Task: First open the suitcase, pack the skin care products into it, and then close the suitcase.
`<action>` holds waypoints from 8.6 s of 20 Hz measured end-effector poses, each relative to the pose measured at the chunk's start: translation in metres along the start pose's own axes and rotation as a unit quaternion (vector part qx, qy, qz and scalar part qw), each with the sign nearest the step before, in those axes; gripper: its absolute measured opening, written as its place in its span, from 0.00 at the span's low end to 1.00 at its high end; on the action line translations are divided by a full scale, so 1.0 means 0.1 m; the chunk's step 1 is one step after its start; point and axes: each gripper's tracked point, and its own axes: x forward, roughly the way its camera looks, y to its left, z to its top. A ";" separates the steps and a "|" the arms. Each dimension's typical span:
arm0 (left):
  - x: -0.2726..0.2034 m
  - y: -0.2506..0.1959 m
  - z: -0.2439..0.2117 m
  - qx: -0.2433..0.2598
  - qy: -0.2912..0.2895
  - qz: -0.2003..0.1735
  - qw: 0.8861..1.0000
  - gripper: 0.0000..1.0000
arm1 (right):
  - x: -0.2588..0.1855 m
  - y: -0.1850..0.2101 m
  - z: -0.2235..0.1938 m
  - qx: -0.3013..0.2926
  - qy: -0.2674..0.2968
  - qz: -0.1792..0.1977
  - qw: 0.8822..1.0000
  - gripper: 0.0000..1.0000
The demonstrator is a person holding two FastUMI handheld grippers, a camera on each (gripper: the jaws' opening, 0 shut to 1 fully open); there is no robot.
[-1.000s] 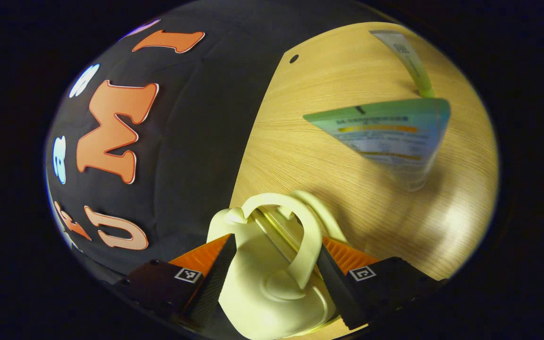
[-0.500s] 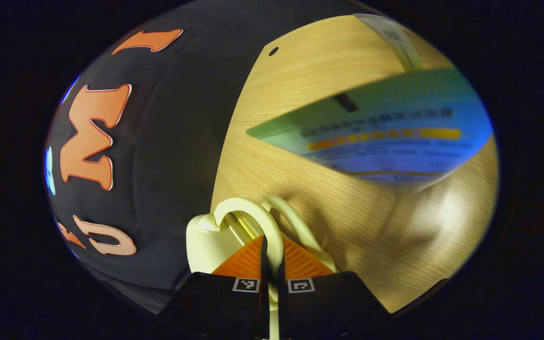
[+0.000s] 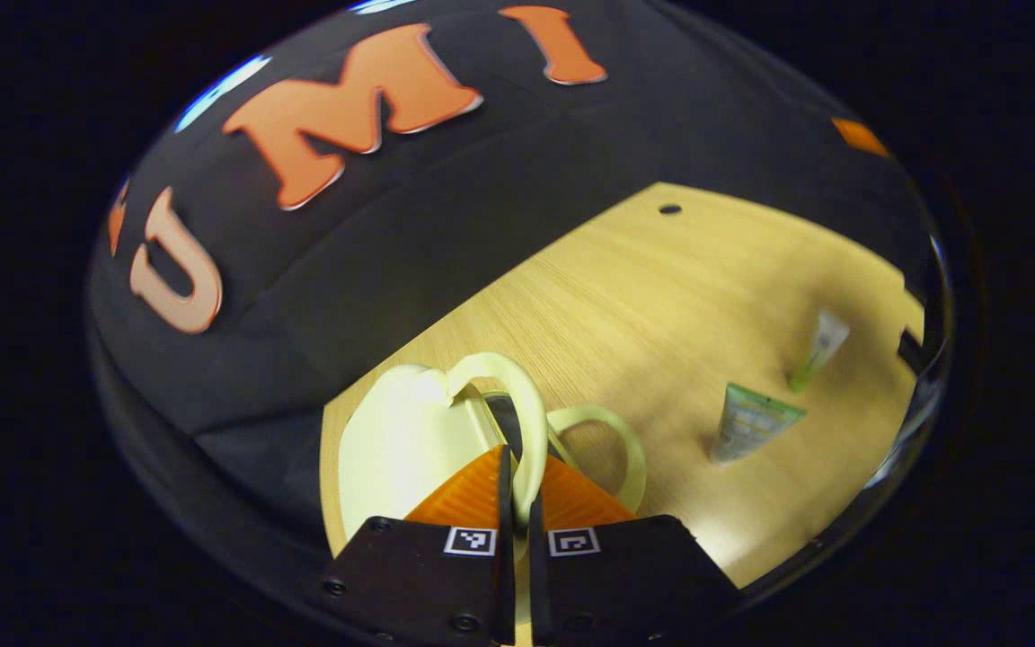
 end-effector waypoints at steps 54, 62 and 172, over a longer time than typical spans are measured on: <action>0.09 1.51 -0.42 -0.287 -0.125 0.153 0.937 0.97 | -0.20 1.64 -0.11 -0.041 0.000 -0.043 0.998 0.95; -0.15 -0.50 1.15 -0.246 -0.206 0.082 0.944 0.94 | -0.16 0.89 -0.09 -0.052 0.014 -0.008 0.999 0.95; 0.59 -0.40 0.19 -0.218 -0.030 -0.094 0.971 0.98 | -0.07 3.26 -1.35 -0.053 0.332 0.159 0.928 0.31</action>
